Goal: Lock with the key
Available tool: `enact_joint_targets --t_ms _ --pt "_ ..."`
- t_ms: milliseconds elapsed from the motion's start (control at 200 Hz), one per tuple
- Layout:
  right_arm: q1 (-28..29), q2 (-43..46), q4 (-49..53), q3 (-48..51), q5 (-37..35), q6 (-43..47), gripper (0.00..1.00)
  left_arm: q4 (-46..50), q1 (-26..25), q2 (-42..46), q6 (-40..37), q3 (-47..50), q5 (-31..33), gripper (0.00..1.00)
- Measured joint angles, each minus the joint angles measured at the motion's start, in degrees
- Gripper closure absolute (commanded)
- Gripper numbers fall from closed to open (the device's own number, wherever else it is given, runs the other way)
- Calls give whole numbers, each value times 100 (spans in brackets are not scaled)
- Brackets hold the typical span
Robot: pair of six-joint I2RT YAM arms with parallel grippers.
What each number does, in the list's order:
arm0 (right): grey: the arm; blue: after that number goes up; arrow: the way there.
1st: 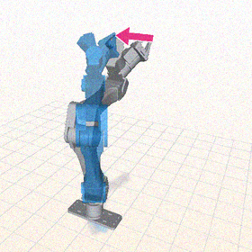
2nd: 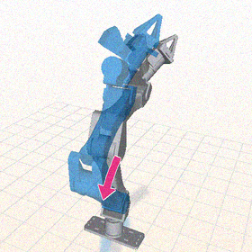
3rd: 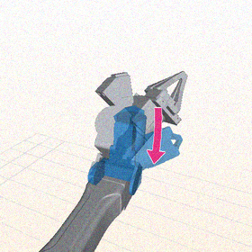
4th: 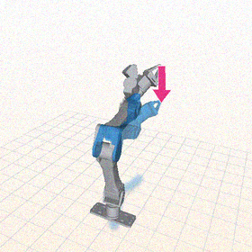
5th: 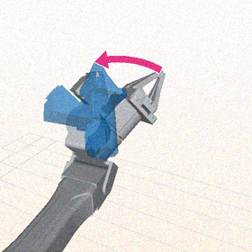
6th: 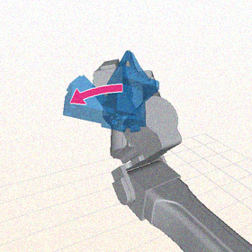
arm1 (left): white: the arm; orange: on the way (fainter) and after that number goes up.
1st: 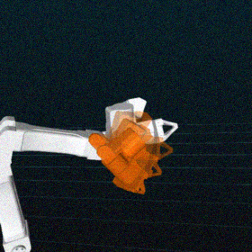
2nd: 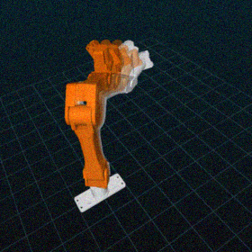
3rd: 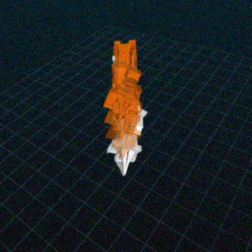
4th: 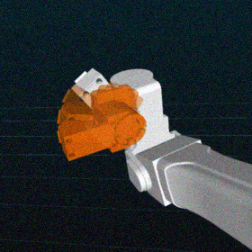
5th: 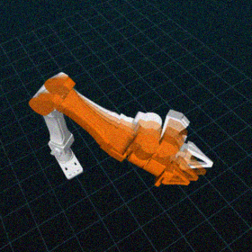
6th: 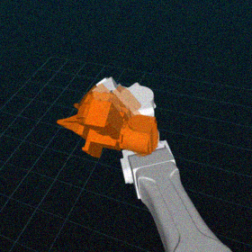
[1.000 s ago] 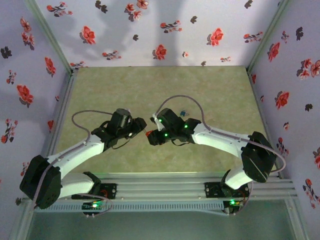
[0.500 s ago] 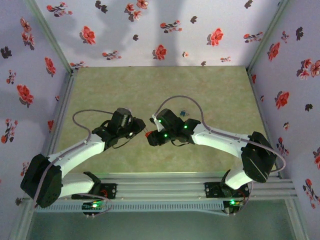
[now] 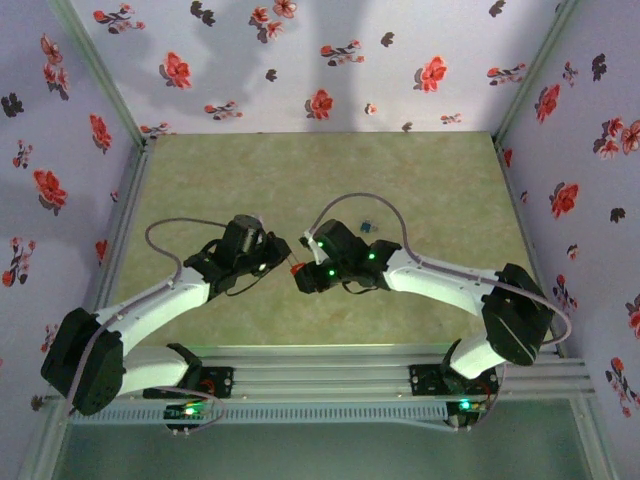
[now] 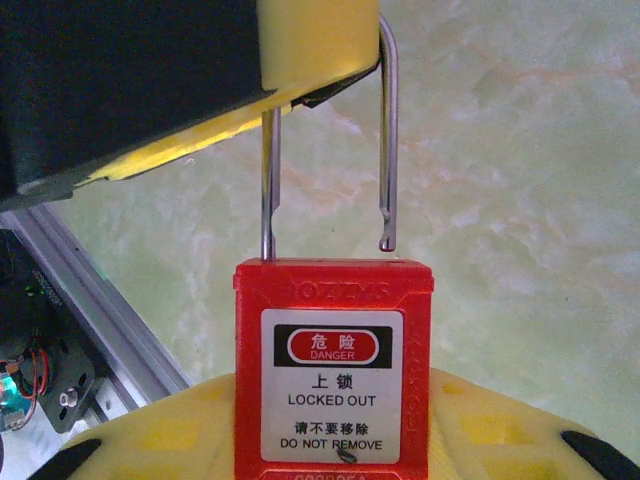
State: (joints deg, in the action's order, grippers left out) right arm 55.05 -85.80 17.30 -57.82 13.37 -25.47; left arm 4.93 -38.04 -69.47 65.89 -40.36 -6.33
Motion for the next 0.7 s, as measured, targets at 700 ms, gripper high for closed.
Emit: enact_joint_targets --t_ms 700 --pt "144 525 -2712 1696 -267 219 100 -831 -59 949 -588 782 -136 100"
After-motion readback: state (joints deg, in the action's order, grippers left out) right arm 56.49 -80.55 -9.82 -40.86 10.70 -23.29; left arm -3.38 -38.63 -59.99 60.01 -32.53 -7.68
